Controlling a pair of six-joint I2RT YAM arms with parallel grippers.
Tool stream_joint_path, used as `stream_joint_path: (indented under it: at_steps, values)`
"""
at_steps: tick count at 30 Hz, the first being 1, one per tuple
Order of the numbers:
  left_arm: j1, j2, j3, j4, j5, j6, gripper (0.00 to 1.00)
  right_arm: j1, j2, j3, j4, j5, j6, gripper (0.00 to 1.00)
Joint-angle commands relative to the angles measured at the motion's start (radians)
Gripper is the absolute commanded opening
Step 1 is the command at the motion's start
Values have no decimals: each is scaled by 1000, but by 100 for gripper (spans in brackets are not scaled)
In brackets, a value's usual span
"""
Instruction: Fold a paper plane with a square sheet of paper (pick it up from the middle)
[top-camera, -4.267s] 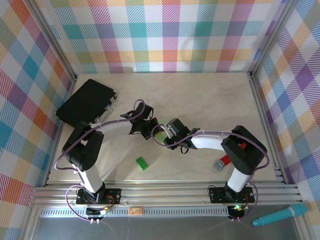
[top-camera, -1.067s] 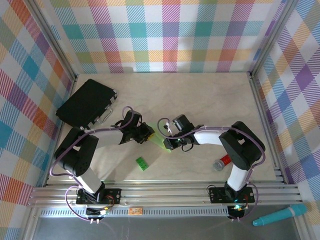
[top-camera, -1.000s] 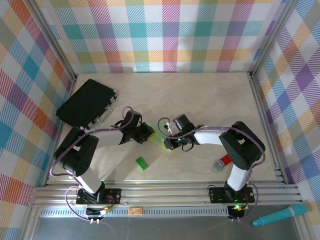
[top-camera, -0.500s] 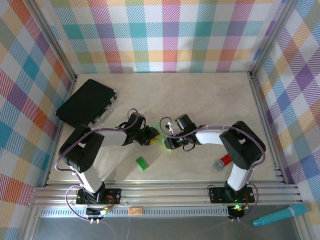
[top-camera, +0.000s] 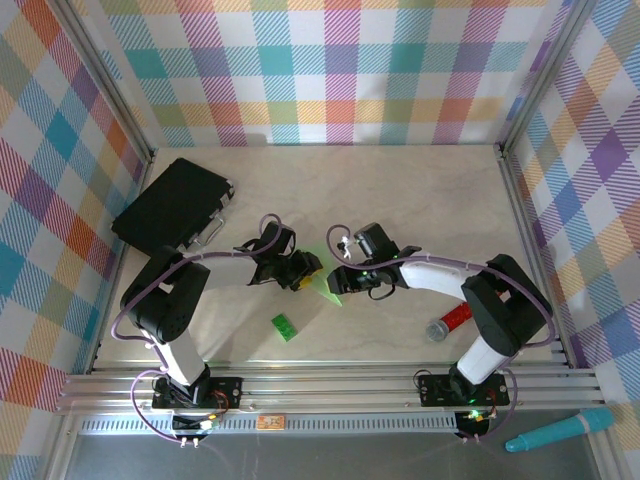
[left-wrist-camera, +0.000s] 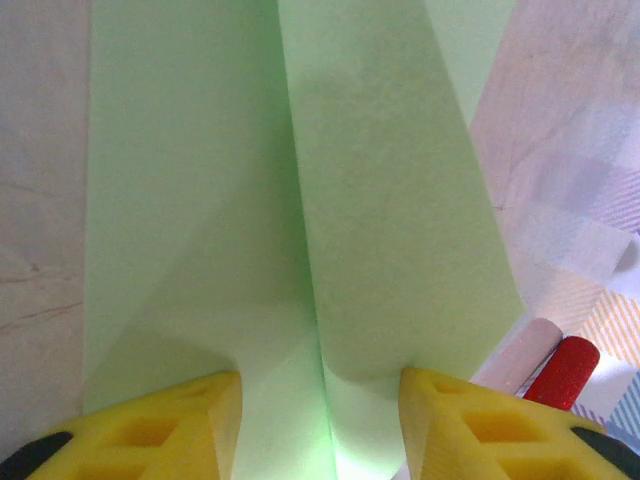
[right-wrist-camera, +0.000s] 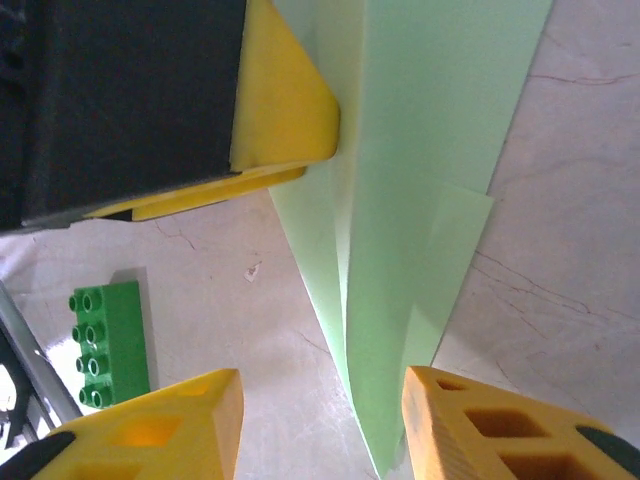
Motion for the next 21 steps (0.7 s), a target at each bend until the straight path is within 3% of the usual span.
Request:
stream_joint_path:
  at_steps: [1,21]
  values:
    - [-13,45,-1,-114,-31,17,48,-4,-10,24,-68,16,79,46]
    - [-26,67,28,-176,-35,42,55,3,165,137,-87,-29,99,32]
